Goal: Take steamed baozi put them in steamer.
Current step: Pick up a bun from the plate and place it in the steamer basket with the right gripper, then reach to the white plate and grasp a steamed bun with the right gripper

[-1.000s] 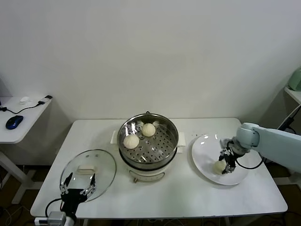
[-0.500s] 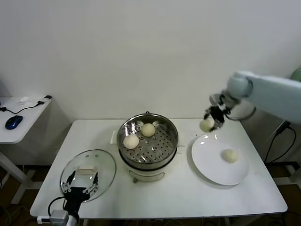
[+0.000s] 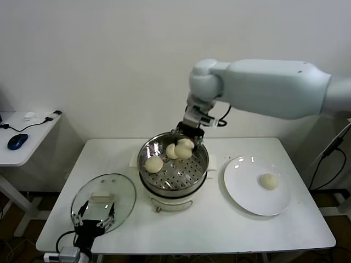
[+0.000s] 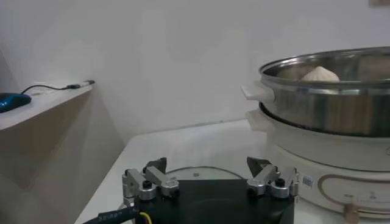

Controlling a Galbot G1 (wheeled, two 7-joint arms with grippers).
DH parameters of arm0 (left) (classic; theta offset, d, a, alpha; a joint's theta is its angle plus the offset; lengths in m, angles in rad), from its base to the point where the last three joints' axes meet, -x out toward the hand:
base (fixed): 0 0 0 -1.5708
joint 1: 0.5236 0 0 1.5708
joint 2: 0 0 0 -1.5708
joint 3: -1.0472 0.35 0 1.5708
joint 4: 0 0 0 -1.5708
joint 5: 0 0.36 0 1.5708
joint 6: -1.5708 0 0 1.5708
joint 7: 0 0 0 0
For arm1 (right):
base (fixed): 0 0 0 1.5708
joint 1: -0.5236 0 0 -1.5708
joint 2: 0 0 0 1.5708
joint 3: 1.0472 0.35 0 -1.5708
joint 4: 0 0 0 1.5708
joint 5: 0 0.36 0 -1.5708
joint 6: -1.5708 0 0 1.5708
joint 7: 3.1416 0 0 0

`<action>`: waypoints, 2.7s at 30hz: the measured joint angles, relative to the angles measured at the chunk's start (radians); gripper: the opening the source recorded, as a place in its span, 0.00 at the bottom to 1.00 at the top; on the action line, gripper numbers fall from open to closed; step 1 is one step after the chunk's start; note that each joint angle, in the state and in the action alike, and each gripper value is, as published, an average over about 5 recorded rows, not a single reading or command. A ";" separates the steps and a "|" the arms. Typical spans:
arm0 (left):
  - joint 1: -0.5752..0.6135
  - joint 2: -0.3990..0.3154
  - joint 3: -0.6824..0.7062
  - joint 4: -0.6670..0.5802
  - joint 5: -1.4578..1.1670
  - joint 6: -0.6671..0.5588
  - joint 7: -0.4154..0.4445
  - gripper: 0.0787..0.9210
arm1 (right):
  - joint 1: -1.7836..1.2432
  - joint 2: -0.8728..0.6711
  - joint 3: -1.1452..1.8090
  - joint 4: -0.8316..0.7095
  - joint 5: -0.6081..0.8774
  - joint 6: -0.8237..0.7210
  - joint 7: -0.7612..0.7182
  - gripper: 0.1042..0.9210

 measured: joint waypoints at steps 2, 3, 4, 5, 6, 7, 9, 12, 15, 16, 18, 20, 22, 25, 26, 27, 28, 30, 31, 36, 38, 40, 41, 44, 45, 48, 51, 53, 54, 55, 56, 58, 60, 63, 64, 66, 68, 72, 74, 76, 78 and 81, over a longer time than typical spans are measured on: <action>0.003 -0.001 0.000 -0.003 0.000 0.000 0.000 0.88 | -0.029 0.017 0.001 -0.001 -0.030 0.019 0.009 0.65; 0.004 -0.001 -0.001 -0.003 0.000 0.000 0.000 0.88 | -0.044 0.025 0.002 -0.003 -0.044 0.027 0.014 0.65; 0.005 -0.002 -0.001 -0.004 0.000 0.000 0.000 0.88 | -0.059 0.033 0.003 -0.005 -0.057 0.034 0.018 0.65; 0.005 -0.002 -0.001 -0.004 0.000 0.000 -0.001 0.88 | -0.073 0.040 0.005 -0.009 -0.071 0.041 0.023 0.65; 0.005 -0.002 -0.001 -0.004 0.000 0.000 -0.001 0.88 | -0.087 0.047 0.006 -0.014 -0.083 0.048 0.028 0.65; 0.004 -0.003 -0.002 -0.004 0.000 0.000 -0.001 0.88 | -0.100 0.053 0.008 -0.019 -0.095 0.054 0.033 0.65; 0.004 -0.003 -0.002 -0.004 0.000 0.000 -0.001 0.88 | -0.126 0.066 0.013 -0.032 -0.118 0.063 0.040 0.65; 0.004 -0.003 -0.003 -0.003 0.000 -0.001 -0.001 0.88 | -0.162 0.084 0.018 -0.055 -0.146 0.074 0.048 0.65; 0.002 -0.003 -0.004 -0.003 0.000 -0.001 -0.001 0.88 | -0.193 0.101 0.022 -0.079 -0.165 0.082 0.056 0.65; 0.001 -0.003 -0.004 -0.003 -0.001 -0.001 -0.001 0.88 | -0.202 0.106 0.023 -0.086 -0.170 0.085 0.057 0.65; 0.001 -0.003 -0.004 -0.003 -0.001 0.000 -0.001 0.88 | -0.218 0.114 0.025 -0.101 -0.179 0.091 0.059 0.65; 0.002 -0.003 -0.004 -0.004 -0.002 0.000 -0.001 0.88 | -0.230 0.119 0.026 -0.115 -0.186 0.098 0.060 0.65; 0.003 -0.003 -0.005 -0.004 -0.002 0.000 -0.001 0.88 | -0.237 0.122 0.027 -0.125 -0.188 0.105 0.060 0.67; 0.005 -0.003 -0.005 -0.005 -0.003 -0.001 -0.001 0.88 | -0.242 0.122 0.029 -0.133 -0.185 0.114 0.060 0.75; 0.006 -0.003 -0.006 -0.005 -0.003 -0.001 -0.002 0.88 | -0.242 0.121 0.031 -0.134 -0.181 0.116 0.059 0.78; 0.007 -0.003 -0.006 -0.006 -0.003 -0.001 -0.002 0.88 | -0.241 0.120 0.032 -0.135 -0.176 0.117 0.058 0.81; 0.007 -0.003 -0.007 -0.008 -0.003 -0.001 -0.002 0.88 | -0.239 0.119 0.033 -0.135 -0.169 0.118 0.057 0.84; 0.009 -0.002 -0.008 -0.011 -0.003 -0.001 -0.002 0.88 | -0.227 0.113 0.034 -0.133 -0.151 0.120 0.050 0.86; 0.010 -0.002 -0.008 -0.013 -0.003 -0.001 -0.002 0.88 | -0.218 0.109 0.033 -0.133 -0.140 0.122 0.045 0.87; 0.012 -0.001 -0.008 -0.021 -0.003 0.000 -0.003 0.88 | -0.140 0.070 0.011 -0.141 -0.052 0.119 0.006 0.88; 0.011 -0.002 -0.007 -0.024 -0.004 0.001 -0.003 0.88 | -0.097 0.044 -0.014 -0.151 -0.001 0.108 -0.009 0.88; 0.009 -0.003 -0.005 -0.025 -0.004 0.002 -0.003 0.88 | -0.050 0.011 -0.051 -0.166 0.052 0.084 -0.021 0.88; 0.008 -0.003 -0.004 -0.026 -0.005 0.002 -0.003 0.88 | -0.027 -0.008 -0.072 -0.174 0.076 0.067 -0.025 0.88; 0.007 -0.003 -0.002 -0.026 -0.007 0.000 -0.003 0.88 | 0.039 -0.076 -0.142 -0.197 0.132 -0.002 -0.031 0.88; 0.006 -0.003 -0.001 -0.026 -0.007 -0.001 -0.003 0.88 | 0.057 -0.102 -0.166 -0.202 0.148 -0.029 -0.030 0.88; 0.004 -0.003 -0.002 -0.026 -0.009 -0.001 -0.003 0.88 | 0.098 -0.184 -0.241 -0.206 0.186 -0.118 -0.025 0.88; 0.004 -0.003 -0.005 -0.025 -0.010 0.000 -0.003 0.88 | 0.120 -0.268 -0.308 -0.198 0.213 -0.210 -0.013 0.88; 0.004 -0.003 -0.007 -0.024 -0.010 0.002 -0.003 0.88 | 0.121 -0.321 -0.340 -0.194 0.225 -0.266 -0.003 0.88; 0.004 -0.004 -0.008 -0.022 -0.010 0.003 -0.003 0.88 | 0.116 -0.347 -0.350 -0.193 0.230 -0.291 0.003 0.88; 0.004 -0.005 -0.008 -0.021 -0.010 0.003 -0.003 0.88 | 0.109 -0.372 -0.358 -0.193 0.232 -0.313 0.008 0.88; 0.005 -0.006 -0.008 -0.020 -0.010 0.004 -0.003 0.88 | 0.098 -0.395 -0.361 -0.194 0.233 -0.333 0.013 0.88; 0.005 -0.009 -0.008 -0.017 -0.009 0.005 -0.003 0.88 | 0.066 -0.435 -0.358 -0.201 0.229 -0.367 0.023 0.88; 0.007 -0.013 -0.008 -0.015 -0.008 0.005 -0.003 0.88 | 0.023 -0.465 -0.340 -0.215 0.218 -0.393 0.030 0.88; 0.010 -0.019 -0.008 -0.013 -0.005 0.005 -0.003 0.88 | -0.052 -0.494 -0.293 -0.247 0.197 -0.421 0.039 0.88; 0.011 -0.020 -0.008 -0.013 -0.004 0.005 -0.003 0.88 | -0.079 -0.501 -0.275 -0.259 0.189 -0.429 0.042 0.88; 0.012 -0.023 -0.009 -0.013 -0.003 0.005 -0.004 0.88 | -0.132 -0.510 -0.235 -0.283 0.174 -0.442 0.049 0.88; 0.013 -0.025 -0.009 -0.012 -0.001 0.005 -0.004 0.88 | -0.185 -0.517 -0.195 -0.306 0.159 -0.451 0.057 0.88; 0.015 -0.029 -0.007 -0.010 0.002 0.004 -0.004 0.88 | -0.285 -0.524 -0.111 -0.347 0.123 -0.461 0.070 0.88; 0.017 -0.029 -0.007 -0.009 0.003 0.003 -0.004 0.88 | -0.333 -0.525 -0.070 -0.367 0.102 -0.464 0.074 0.88; 0.019 -0.029 -0.007 -0.009 0.004 0.002 -0.004 0.88 | -0.379 -0.525 -0.029 -0.388 0.079 -0.465 0.079 0.88; 0.022 -0.029 -0.006 -0.008 0.004 0.000 -0.005 0.88 | -0.422 -0.525 0.010 -0.408 0.057 -0.465 0.085 0.88; 0.025 -0.029 -0.006 -0.006 0.005 -0.003 -0.006 0.88 | -0.480 -0.522 0.064 -0.435 0.029 -0.464 0.094 0.88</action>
